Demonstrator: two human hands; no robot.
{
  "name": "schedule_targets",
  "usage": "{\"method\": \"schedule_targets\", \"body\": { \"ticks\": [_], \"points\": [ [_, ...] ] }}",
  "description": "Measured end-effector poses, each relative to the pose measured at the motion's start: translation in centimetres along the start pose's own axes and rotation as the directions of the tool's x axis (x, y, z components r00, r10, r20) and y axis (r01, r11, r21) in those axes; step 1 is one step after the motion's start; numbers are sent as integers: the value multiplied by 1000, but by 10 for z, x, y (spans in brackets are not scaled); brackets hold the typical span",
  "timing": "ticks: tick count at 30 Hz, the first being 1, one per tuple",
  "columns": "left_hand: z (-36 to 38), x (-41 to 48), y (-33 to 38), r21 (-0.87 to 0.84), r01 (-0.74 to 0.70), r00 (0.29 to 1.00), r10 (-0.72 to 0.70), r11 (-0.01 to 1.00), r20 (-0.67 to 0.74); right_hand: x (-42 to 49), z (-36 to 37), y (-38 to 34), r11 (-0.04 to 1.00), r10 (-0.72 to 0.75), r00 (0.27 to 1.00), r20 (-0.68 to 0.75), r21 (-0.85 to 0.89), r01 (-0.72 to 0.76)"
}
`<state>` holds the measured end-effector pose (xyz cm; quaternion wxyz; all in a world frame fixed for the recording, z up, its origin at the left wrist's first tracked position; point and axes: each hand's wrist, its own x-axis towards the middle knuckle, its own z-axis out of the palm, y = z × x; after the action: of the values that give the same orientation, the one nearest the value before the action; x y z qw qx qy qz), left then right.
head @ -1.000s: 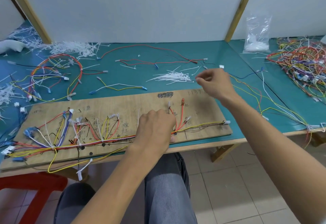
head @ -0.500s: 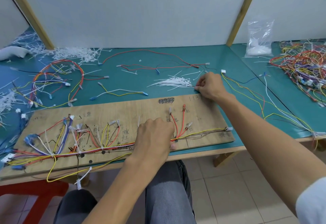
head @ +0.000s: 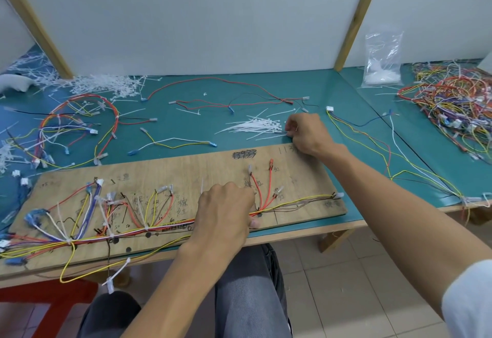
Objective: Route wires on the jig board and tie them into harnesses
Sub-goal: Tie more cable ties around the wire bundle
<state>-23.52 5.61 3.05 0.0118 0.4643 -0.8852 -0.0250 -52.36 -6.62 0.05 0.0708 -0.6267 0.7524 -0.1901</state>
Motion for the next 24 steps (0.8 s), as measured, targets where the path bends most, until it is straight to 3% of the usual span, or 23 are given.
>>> {"method": "schedule_targets", "body": {
  "ticks": [8, 13, 18, 21, 24],
  "points": [
    [-5, 0, 1, 3, 46, 999, -46, 999, 16, -11, -20, 8, 955, -256, 962, 91, -131, 267],
    [-6, -2, 2, 8, 54, 999, -54, 999, -3, -31, -45, 5, 938, -269, 954, 136, -188, 291],
    [-1, -1, -2, -1, 61, 998, -61, 998, -4, -71, -71, -15, 913, -331, 939, 90, -223, 343],
    [-3, -3, -5, -81, 74, 997, -73, 994, 22, -102, -74, -37, 866, -443, 888, 124, -200, 459],
    [-10, -8, -10, -345, 107, 993, -120, 932, -17, -128, -76, -61, 806, -529, 828, 186, -194, 559]
  ]
}}
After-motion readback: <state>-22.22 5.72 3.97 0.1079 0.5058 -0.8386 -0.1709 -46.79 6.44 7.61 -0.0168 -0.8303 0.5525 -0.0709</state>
